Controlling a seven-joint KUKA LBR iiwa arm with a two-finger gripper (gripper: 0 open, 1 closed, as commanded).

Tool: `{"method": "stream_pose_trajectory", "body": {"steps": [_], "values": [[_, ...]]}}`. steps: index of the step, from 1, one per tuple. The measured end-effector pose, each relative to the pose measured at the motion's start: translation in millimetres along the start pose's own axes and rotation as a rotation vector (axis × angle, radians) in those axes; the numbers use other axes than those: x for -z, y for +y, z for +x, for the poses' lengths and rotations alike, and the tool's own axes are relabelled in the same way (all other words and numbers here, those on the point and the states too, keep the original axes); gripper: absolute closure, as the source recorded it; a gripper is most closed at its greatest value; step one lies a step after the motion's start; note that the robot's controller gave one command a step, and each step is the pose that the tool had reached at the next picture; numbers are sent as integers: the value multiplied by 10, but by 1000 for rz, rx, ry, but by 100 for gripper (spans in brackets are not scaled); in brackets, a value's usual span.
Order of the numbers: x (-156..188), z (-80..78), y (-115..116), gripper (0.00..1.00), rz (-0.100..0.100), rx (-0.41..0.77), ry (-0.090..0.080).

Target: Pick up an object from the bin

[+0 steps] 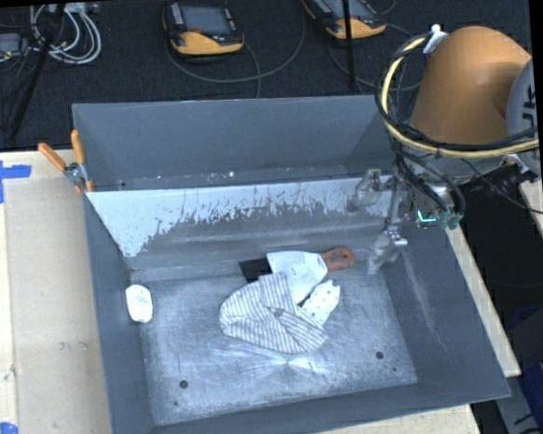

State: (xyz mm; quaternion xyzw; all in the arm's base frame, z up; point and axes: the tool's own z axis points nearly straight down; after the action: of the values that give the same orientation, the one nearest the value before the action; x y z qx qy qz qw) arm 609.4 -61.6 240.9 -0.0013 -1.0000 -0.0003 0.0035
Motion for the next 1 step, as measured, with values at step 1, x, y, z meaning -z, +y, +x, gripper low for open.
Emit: {"method": "stream_pose_trajectory", "body": {"steps": [1], "values": [[43, -14, 2, 0, 1, 1, -7]]}}
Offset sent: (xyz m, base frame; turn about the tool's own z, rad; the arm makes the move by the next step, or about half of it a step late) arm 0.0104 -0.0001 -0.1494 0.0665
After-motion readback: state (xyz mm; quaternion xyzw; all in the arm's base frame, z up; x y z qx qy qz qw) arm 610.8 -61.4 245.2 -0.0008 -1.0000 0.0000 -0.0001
